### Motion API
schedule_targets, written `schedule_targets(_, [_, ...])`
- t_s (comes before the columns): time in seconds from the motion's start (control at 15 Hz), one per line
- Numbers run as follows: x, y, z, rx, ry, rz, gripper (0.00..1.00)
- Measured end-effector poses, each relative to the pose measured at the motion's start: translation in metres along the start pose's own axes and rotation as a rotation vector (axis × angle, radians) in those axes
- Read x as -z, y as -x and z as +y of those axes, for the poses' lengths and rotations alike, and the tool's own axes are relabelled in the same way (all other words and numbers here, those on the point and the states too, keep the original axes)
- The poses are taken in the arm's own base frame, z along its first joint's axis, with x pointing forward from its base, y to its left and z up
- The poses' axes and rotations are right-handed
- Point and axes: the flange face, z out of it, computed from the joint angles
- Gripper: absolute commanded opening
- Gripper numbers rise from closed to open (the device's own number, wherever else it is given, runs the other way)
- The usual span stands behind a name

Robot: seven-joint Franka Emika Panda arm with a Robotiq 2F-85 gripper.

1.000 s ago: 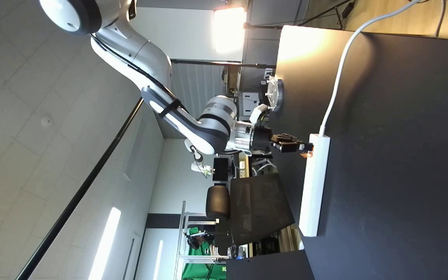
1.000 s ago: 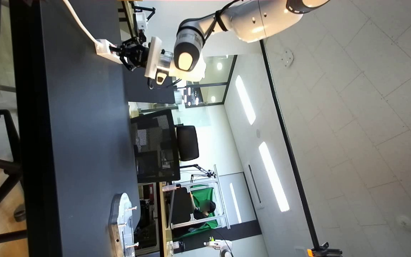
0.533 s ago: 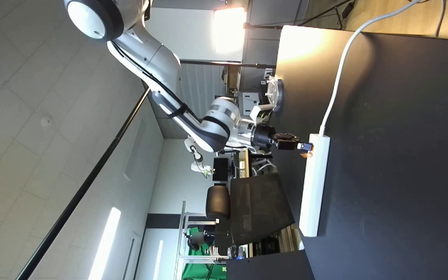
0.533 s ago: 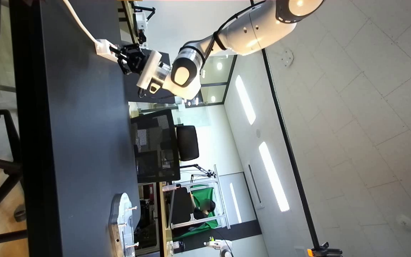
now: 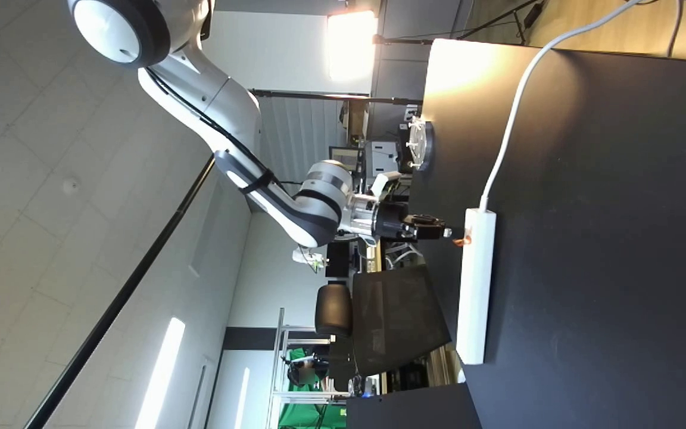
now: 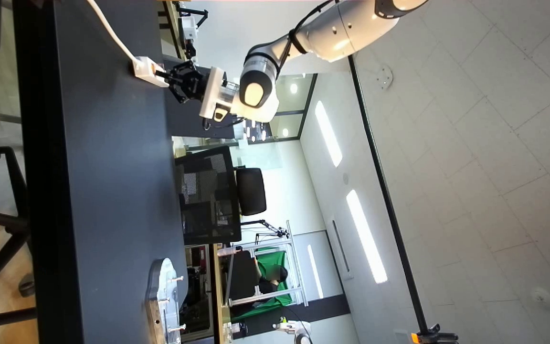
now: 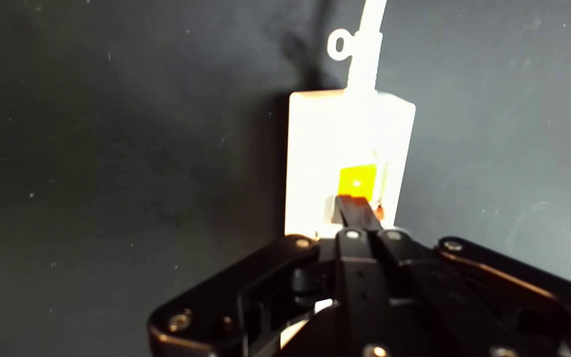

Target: Turn the adapter switch on and off

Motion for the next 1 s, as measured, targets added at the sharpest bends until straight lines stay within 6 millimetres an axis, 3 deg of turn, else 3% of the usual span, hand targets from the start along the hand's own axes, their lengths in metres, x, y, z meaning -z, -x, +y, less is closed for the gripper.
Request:
schedule_targets(0.53, [0.045, -0.025, -0.060, 0.066, 0.130, -0.008, 0.00])
schedule_targets(1.0, [0.063, -0.014, -0.092, 0.046, 0.313, -0.005, 0.00])
